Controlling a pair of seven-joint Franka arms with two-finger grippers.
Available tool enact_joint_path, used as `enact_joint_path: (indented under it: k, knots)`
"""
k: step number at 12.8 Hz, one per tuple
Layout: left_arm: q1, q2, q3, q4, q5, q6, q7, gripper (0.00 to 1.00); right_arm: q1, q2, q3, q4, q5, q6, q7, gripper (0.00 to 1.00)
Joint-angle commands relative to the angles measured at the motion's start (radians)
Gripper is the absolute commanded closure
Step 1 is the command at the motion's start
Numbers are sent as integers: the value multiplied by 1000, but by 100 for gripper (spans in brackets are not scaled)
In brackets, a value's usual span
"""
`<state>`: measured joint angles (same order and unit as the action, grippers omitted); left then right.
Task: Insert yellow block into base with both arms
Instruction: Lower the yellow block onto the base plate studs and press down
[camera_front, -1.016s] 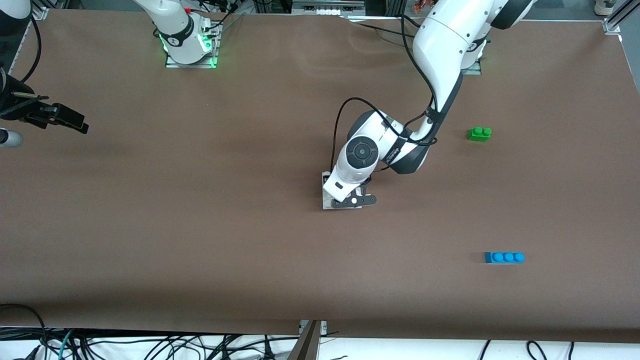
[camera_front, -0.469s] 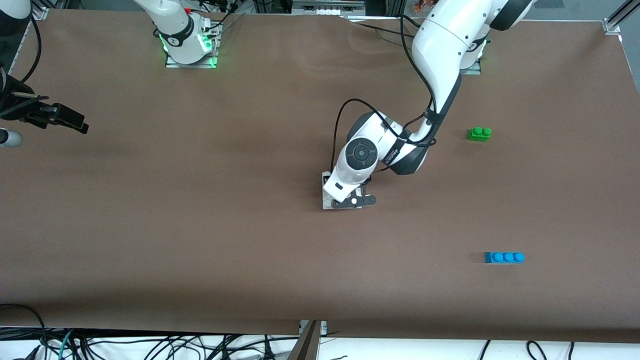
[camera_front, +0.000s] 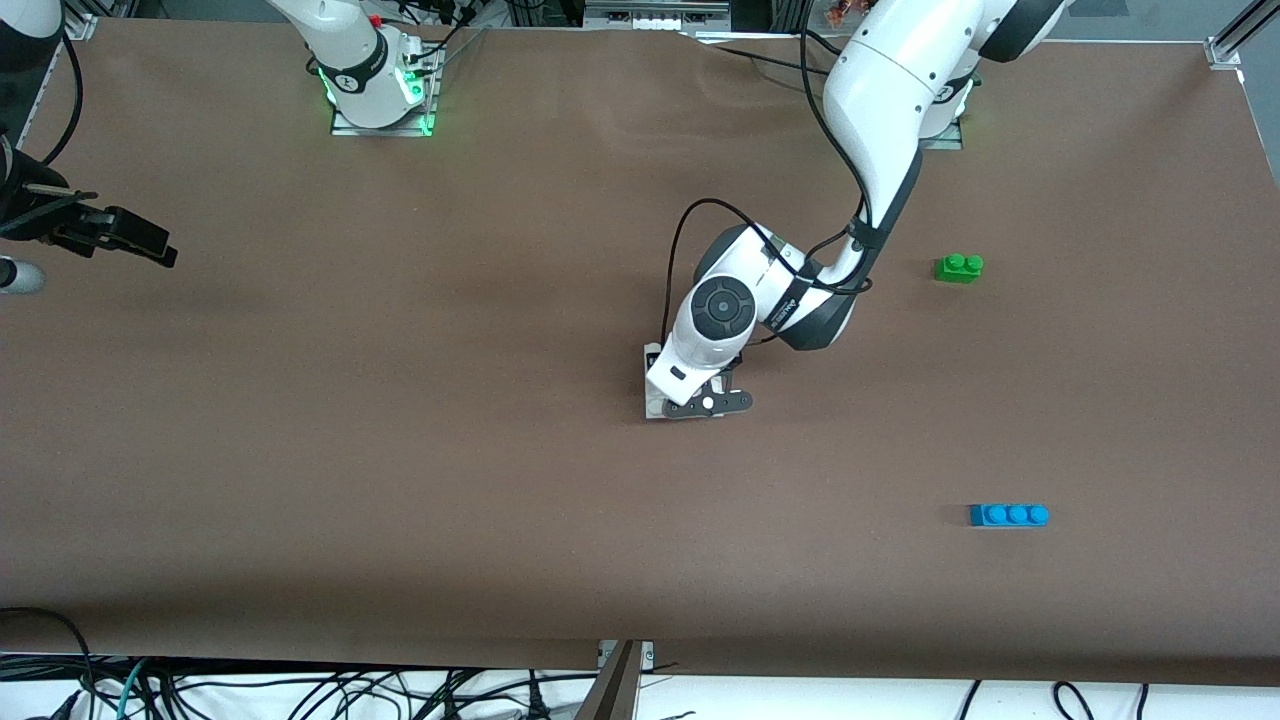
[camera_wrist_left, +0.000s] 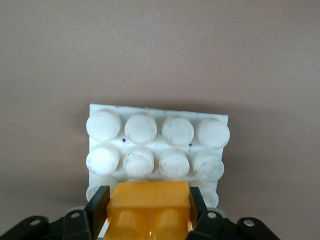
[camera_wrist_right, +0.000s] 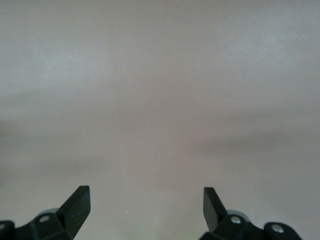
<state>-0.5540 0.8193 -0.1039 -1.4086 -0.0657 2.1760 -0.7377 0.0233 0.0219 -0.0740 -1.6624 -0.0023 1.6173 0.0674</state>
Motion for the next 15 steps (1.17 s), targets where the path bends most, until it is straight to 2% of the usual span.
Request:
enact_joint_path:
  k: [1, 11, 12, 13, 14, 15]
  knots:
    - [-15, 41, 13, 28, -23, 22, 1, 100, 1, -2, -1, 1, 1, -10, 6, 0]
    - [-15, 66, 13, 25, -25, 22, 3, 100, 3, -2, -1, 3, 1, -30, 11, 0]
    - [-15, 64, 13, 26, -26, 22, 0, 96, 3, -2, -1, 3, 1, -30, 11, 0]
    - [-15, 60, 13, 28, -28, 16, -2, 68, 1, -2, -1, 3, 1, -30, 9, 0]
    - [-14, 51, 13, 28, -37, 10, -2, 23, 1, -2, -1, 3, 1, -30, 11, 0]
    - [-11, 32, 13, 28, -55, 10, -2, 0, 1, -2, -1, 1, 1, -30, 11, 0]
